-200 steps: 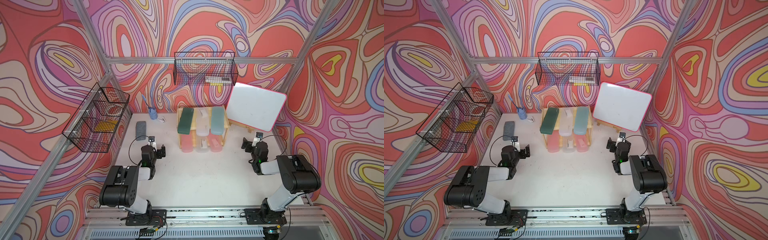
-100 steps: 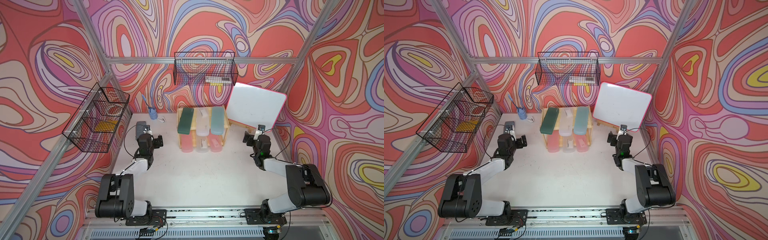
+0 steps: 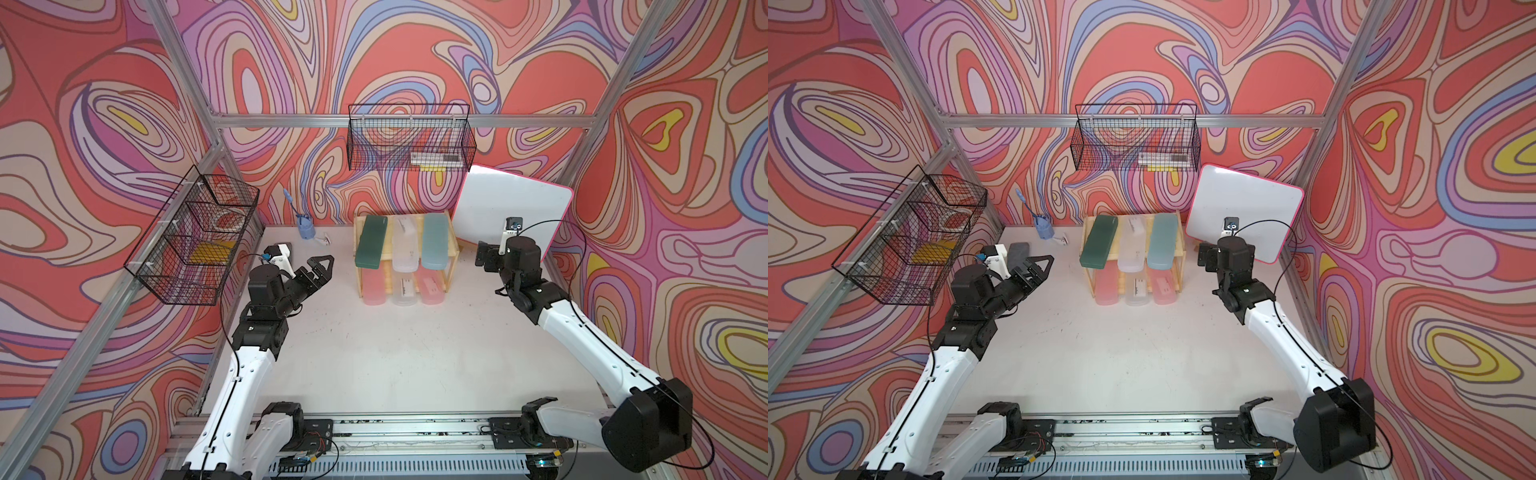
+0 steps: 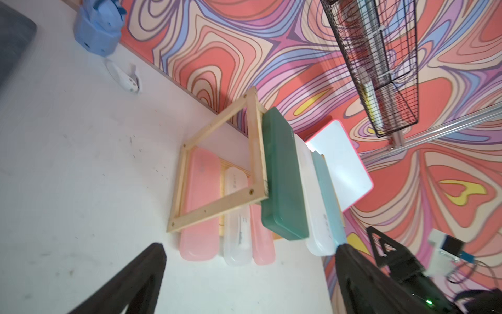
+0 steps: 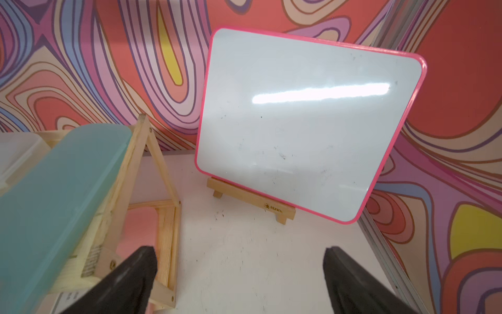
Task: Remove the pencil cases from the shelf
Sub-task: Pick up the pencil case from the shelf.
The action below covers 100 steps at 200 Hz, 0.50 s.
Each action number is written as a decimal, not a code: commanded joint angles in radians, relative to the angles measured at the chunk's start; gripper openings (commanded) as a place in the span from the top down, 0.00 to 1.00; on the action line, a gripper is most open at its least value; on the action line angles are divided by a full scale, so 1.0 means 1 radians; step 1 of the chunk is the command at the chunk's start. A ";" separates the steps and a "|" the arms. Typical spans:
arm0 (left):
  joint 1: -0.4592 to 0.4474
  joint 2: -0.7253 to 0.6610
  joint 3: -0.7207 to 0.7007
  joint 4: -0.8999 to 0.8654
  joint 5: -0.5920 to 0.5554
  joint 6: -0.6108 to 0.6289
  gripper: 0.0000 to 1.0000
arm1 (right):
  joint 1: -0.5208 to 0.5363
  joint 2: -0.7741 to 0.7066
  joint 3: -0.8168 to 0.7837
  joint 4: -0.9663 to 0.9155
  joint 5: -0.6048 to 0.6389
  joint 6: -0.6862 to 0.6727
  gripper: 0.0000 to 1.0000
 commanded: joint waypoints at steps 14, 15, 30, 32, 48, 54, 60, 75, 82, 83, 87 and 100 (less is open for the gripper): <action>-0.087 -0.060 -0.115 0.087 0.109 -0.352 0.02 | 0.005 0.014 0.075 -0.208 -0.010 0.045 0.02; -0.092 -0.060 -0.115 0.090 0.105 -0.356 0.02 | 0.005 0.015 0.078 -0.210 -0.012 0.046 0.02; -0.176 -0.046 -0.094 0.057 0.031 -0.347 0.01 | 0.005 0.029 0.100 -0.233 -0.031 0.059 0.01; -0.186 -0.040 -0.090 0.050 0.022 -0.343 0.02 | 0.006 0.030 0.103 -0.235 -0.031 0.061 0.02; -0.235 0.014 -0.097 0.083 -0.006 -0.353 0.01 | 0.007 0.041 0.111 -0.237 -0.048 0.066 0.02; -0.246 0.037 -0.113 0.133 -0.007 -0.374 0.02 | 0.006 0.045 0.115 -0.237 -0.050 0.066 0.02; -0.255 0.061 -0.124 0.184 -0.012 -0.391 0.02 | 0.006 0.048 0.118 -0.239 -0.051 0.068 0.02; -0.270 0.113 -0.120 0.251 -0.032 -0.396 0.03 | 0.005 0.053 0.126 -0.241 -0.057 0.067 0.02; -0.275 0.133 -0.107 0.259 -0.049 -0.389 0.02 | 0.005 0.053 0.130 -0.242 -0.059 0.067 0.02; -0.275 0.136 -0.105 0.260 -0.051 -0.388 0.02 | 0.006 0.053 0.131 -0.242 -0.059 0.066 0.02; -0.277 0.147 -0.100 0.266 -0.060 -0.386 0.02 | 0.007 0.053 0.132 -0.242 -0.062 0.066 0.02; -0.280 0.190 -0.077 0.283 -0.073 -0.385 0.02 | 0.006 0.062 0.140 -0.247 -0.063 0.062 0.02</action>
